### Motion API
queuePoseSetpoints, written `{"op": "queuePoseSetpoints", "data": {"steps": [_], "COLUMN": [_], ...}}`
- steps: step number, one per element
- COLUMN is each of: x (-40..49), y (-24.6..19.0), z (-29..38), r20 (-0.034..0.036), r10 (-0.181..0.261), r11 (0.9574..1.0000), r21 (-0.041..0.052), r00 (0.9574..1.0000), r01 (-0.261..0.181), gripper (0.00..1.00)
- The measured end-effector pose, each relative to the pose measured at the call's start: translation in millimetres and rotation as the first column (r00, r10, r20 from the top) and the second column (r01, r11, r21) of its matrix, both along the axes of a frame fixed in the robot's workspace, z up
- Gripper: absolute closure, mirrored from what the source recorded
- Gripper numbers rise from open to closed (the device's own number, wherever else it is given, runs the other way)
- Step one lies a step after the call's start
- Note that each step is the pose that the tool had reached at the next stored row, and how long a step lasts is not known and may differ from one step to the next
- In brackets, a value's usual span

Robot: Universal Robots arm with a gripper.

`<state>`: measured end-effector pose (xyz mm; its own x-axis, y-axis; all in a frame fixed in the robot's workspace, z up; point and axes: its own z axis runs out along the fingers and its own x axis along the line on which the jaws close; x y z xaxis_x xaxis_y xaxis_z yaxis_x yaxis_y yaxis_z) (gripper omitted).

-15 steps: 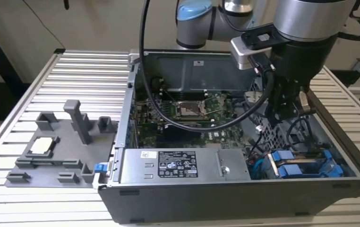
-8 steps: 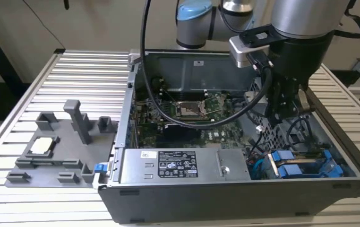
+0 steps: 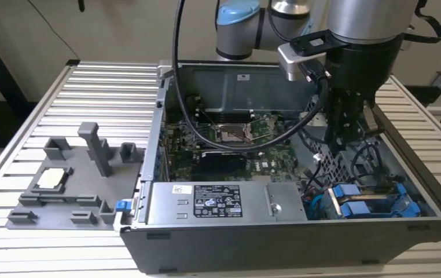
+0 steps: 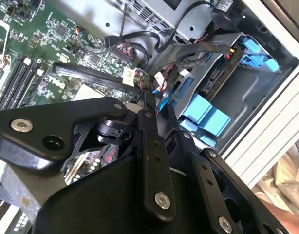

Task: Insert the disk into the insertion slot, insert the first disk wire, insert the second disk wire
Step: 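Insert the second disk wire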

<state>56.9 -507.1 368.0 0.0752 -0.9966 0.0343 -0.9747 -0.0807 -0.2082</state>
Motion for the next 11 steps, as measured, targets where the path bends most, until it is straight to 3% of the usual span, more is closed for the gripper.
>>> {"op": "queuePoseSetpoints", "data": {"steps": [4,6,7,11], "x": [0.0,-0.1,-0.1,-0.1], "y": [0.1,0.1,0.1,0.2], "z": [0.0,0.0,0.0,0.0], "r20": [0.0000,0.0000,0.0000,0.0000], "r10": [0.000,0.000,0.000,0.000], "r11": [1.0000,1.0000,1.0000,1.0000], "r21": [0.0000,-0.0001,0.0000,0.0000], "r00": [1.0000,1.0000,1.0000,1.0000], "r01": [0.000,0.000,0.000,0.000], "gripper": [0.74,0.76,0.82,0.84]}}
